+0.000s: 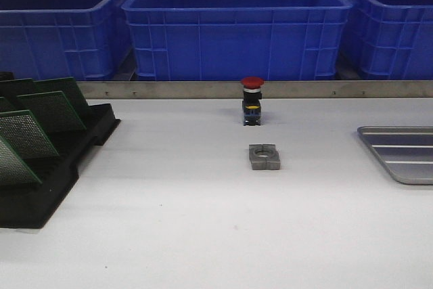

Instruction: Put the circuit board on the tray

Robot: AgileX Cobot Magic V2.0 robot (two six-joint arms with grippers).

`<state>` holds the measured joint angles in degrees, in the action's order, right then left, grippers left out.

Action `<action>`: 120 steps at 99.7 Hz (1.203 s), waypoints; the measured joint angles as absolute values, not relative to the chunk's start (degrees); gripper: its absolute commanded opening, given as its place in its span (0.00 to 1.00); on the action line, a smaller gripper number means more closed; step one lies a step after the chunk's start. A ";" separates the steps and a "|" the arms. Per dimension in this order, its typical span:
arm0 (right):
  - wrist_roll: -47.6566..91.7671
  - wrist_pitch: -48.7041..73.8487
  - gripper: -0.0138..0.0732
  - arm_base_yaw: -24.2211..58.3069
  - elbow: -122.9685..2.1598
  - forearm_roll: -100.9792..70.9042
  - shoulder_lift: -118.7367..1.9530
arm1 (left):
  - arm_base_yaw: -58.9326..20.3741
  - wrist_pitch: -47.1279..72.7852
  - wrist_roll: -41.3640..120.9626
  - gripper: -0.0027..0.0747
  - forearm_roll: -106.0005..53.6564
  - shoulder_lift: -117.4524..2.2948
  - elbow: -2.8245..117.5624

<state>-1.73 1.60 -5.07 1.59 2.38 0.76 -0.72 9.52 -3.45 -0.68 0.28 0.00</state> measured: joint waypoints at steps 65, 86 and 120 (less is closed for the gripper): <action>-1.73 1.60 0.09 -5.07 1.59 2.38 0.76 | -0.72 0.00 -3.45 0.01 -1.75 0.28 0.00; -1.73 1.60 0.09 -5.07 1.59 2.38 0.76 | -0.72 8.73 -3.45 0.01 -1.53 0.00 3.48; -1.73 1.60 0.09 -5.07 1.59 2.38 0.76 | -0.72 27.23 -0.79 0.04 -1.15 -21.58 25.40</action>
